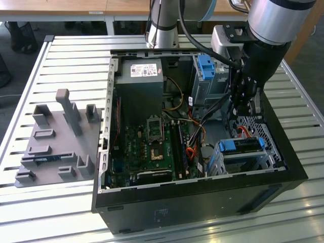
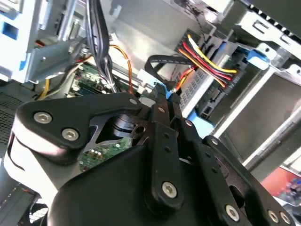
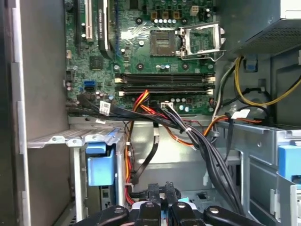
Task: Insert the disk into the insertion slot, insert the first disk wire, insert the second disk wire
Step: 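Insert the second disk wire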
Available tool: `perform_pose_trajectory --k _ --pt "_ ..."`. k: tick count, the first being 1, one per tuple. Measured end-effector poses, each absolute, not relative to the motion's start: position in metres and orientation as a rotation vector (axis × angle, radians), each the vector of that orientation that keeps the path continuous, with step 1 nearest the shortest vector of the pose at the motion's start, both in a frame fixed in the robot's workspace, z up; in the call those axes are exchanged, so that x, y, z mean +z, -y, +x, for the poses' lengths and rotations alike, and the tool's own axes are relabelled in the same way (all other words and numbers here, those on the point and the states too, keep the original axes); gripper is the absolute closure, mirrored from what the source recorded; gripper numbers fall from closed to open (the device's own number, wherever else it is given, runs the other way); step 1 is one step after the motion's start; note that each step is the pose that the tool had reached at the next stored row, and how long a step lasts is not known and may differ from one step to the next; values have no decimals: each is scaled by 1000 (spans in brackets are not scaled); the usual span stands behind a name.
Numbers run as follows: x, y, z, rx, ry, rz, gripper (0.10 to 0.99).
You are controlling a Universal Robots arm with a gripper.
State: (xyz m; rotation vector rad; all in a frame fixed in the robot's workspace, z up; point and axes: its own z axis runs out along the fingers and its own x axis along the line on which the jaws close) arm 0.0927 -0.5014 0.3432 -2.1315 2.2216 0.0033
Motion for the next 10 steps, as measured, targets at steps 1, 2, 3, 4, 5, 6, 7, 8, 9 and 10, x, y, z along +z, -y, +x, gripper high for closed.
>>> perform_pose_trajectory --k 1,2,3,4,5,6,7,8,9,10 --pt "343 502 93 -12 -2228 -2138 922" --pt "343 502 93 -31 -2235 -2147 922" --pt "343 502 93 -50 -2243 -2156 922" --pt "343 502 93 -66 -2249 -2162 922" --pt "343 502 93 -79 -2255 -2168 922" --pt "342 502 93 -90 -2258 -2172 922" --pt "342 502 93 -96 -2260 -2174 922" --pt "341 502 93 -101 -2262 -2176 906" --pt "340 502 93 -105 -2263 -2177 906" --pt "340 502 93 -109 -2263 -2177 843"
